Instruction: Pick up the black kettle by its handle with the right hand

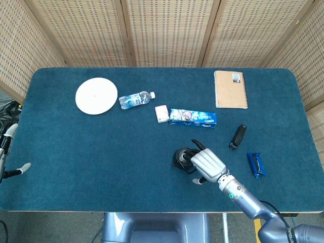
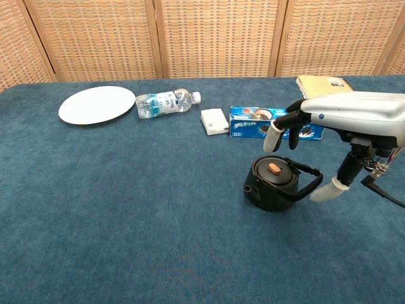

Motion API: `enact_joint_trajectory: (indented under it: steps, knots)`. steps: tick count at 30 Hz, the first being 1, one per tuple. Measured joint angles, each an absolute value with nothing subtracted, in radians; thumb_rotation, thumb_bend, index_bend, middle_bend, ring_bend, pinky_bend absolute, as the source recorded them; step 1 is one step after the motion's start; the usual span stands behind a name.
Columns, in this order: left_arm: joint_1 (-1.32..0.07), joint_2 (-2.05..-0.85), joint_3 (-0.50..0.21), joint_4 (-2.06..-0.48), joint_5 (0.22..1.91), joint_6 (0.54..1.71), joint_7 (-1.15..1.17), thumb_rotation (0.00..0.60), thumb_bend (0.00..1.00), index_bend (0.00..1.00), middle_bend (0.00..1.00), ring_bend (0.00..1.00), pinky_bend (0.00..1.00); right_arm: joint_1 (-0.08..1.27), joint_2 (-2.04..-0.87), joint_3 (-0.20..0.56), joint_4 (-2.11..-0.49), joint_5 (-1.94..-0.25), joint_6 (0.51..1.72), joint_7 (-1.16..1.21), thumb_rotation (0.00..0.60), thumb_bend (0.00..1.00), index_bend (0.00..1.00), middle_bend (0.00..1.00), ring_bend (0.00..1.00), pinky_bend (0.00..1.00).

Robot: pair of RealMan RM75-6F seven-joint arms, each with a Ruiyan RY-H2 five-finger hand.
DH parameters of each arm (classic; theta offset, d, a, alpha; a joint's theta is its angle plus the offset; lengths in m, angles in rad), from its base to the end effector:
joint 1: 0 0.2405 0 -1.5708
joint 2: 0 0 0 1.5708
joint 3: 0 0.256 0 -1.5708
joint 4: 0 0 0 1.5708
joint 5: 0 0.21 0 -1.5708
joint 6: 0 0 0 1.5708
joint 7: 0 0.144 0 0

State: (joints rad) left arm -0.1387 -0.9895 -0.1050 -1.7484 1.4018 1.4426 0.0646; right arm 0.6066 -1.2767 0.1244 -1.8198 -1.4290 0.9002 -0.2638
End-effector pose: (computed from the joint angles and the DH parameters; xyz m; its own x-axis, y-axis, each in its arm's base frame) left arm -0.2913 0.2063 0.1938 0.4329 -0.0271 0.9010 0.9014 0.0228 -0.4324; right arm -0.1376 -0.2748 0.0317 0.4894 -0.3051 0.8169 -0.7782 -0.5755 0.2514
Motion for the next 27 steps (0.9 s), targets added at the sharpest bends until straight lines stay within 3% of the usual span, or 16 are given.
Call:
enact_joint_trajectory:
  steps: [11, 27]
  knots:
    - [-0.14, -0.989, -0.107, -1.743, 1.395, 1.439, 0.055, 0.6, 0.0, 0.0, 0.0, 0.0, 0.0, 0.652, -1.336, 0.114, -1.8, -1.3, 0.868, -0.381, 0.6, 0.0, 0.38, 0.43, 0.41, 0.0]
    - [-0.142, -0.988, -0.106, -1.744, 1.393, 1.438, 0.049, 0.6, 0.0, 0.0, 0.0, 0.0, 0.0, 0.655, -1.326, 0.067, -1.77, -1.3, 0.877, -0.386, 0.6, 0.0, 0.41, 0.46, 0.45, 0.0]
